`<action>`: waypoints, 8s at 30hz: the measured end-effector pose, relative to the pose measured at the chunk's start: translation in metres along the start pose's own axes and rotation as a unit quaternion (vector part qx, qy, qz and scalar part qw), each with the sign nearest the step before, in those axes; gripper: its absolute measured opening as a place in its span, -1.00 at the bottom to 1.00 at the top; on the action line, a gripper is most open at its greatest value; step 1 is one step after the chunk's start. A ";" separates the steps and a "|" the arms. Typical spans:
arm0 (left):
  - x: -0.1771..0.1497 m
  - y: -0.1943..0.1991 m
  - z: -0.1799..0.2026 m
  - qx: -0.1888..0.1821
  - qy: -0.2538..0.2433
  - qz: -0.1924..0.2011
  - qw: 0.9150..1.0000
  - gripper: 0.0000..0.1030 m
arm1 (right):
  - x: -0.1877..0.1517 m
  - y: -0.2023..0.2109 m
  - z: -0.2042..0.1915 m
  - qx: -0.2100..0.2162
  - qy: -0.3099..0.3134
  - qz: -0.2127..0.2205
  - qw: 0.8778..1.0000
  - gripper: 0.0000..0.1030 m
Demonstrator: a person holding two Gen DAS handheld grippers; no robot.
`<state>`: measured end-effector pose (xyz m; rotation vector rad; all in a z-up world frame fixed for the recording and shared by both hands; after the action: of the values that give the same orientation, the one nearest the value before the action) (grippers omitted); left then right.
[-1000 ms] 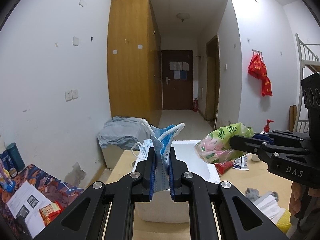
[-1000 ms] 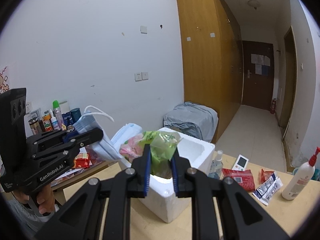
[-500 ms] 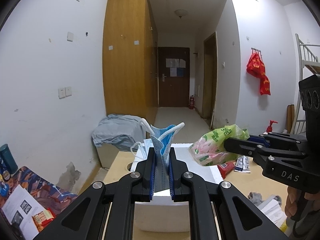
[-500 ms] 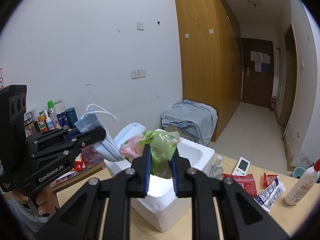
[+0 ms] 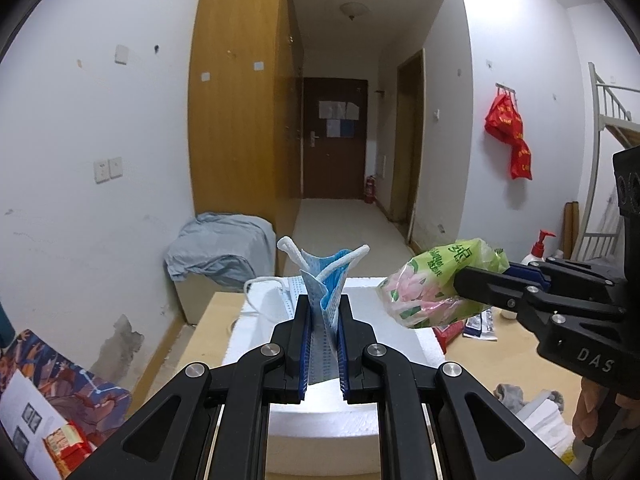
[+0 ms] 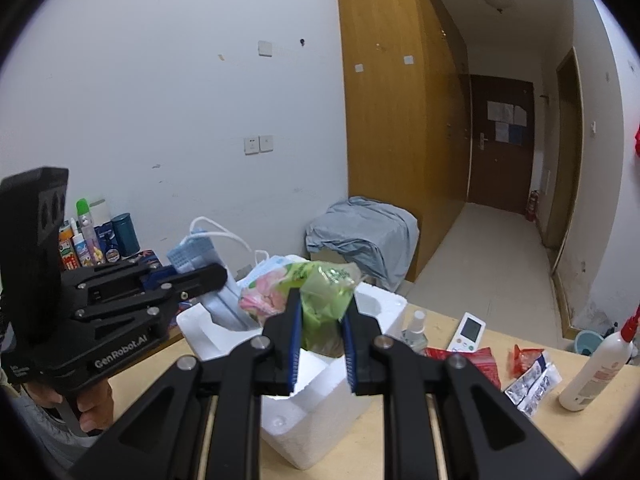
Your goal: Organize soft objects
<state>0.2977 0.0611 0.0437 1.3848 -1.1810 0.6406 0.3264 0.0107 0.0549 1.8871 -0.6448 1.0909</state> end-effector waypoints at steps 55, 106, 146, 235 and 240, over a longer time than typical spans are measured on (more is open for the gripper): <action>-0.025 0.034 -0.065 0.115 0.030 -0.002 0.993 0.95 | -0.009 -0.029 -0.016 0.003 0.010 -0.037 0.999 -0.58; -0.020 0.102 -0.042 0.109 0.026 0.022 0.993 0.97 | -0.005 0.028 -0.021 -0.025 -0.010 0.000 1.000 1.00; -0.028 0.168 0.062 0.045 0.003 0.077 0.996 0.98 | -0.053 0.171 -0.009 -0.065 -0.016 0.105 0.992 1.00; -0.097 0.092 0.244 -0.142 -0.041 0.052 0.988 0.98 | -0.199 0.249 0.149 -0.268 -0.150 0.089 0.947 1.00; -0.102 0.078 0.247 -0.155 -0.040 0.032 0.987 0.98 | -0.204 0.237 0.153 -0.259 -0.148 0.068 0.952 1.00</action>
<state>0.1302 -0.1323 -0.0665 1.1211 -1.3321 0.4253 0.1147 -0.2377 -0.0668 1.5651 -1.1256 0.6322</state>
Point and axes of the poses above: each gripper's, at about its wrist camera, not at the fingertips, and y roughly against the way its jaws point, z to its right, x to its top, the point moved 9 cm from there along -y, roughly the way its jaws point, and after that the axes turned 14 degrees about -y, right-handed, at the moved point
